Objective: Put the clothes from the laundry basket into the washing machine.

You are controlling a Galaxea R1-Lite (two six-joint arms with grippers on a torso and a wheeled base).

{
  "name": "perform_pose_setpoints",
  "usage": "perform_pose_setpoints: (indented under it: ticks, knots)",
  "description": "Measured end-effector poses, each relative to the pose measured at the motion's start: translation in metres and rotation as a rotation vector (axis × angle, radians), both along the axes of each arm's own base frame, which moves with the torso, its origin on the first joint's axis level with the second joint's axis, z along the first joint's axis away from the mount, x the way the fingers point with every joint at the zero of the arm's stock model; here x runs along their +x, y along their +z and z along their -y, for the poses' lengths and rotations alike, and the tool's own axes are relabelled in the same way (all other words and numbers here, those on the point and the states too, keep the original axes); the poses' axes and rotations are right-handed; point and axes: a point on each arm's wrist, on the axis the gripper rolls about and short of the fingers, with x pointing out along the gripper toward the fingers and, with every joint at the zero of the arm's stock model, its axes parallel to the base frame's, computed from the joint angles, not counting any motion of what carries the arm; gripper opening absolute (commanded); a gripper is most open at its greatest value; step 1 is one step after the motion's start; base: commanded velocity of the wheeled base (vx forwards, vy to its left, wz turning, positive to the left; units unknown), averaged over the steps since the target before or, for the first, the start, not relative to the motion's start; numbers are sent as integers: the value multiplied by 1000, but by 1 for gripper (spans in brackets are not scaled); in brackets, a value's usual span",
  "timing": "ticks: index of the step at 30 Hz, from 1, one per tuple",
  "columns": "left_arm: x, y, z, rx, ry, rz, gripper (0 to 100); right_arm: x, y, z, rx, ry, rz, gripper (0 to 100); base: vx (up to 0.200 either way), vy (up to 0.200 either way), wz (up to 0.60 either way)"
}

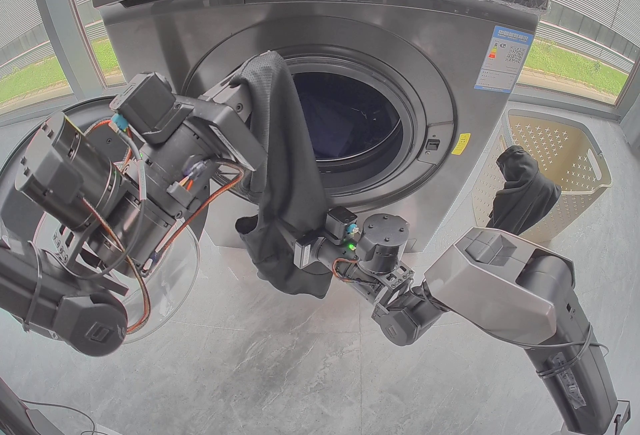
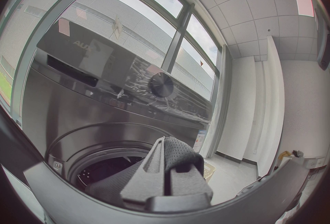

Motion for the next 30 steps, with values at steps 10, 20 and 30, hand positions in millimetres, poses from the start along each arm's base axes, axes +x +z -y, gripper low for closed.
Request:
perform_pose_setpoints:
  ticks: [10,20,30]
  knots:
    - [25,-13,-26,40,117,-53,0,-17,31,50,-21,-69,-39,0,0,0,0]
    - [33,-74,-45,211,94,-246,0,-31,101,85,58,-127,47,0,0,0,0]
    - [38,-130,-55,374,116,-349,100,-49,133,85,111,-117,93,0,0,0,0]
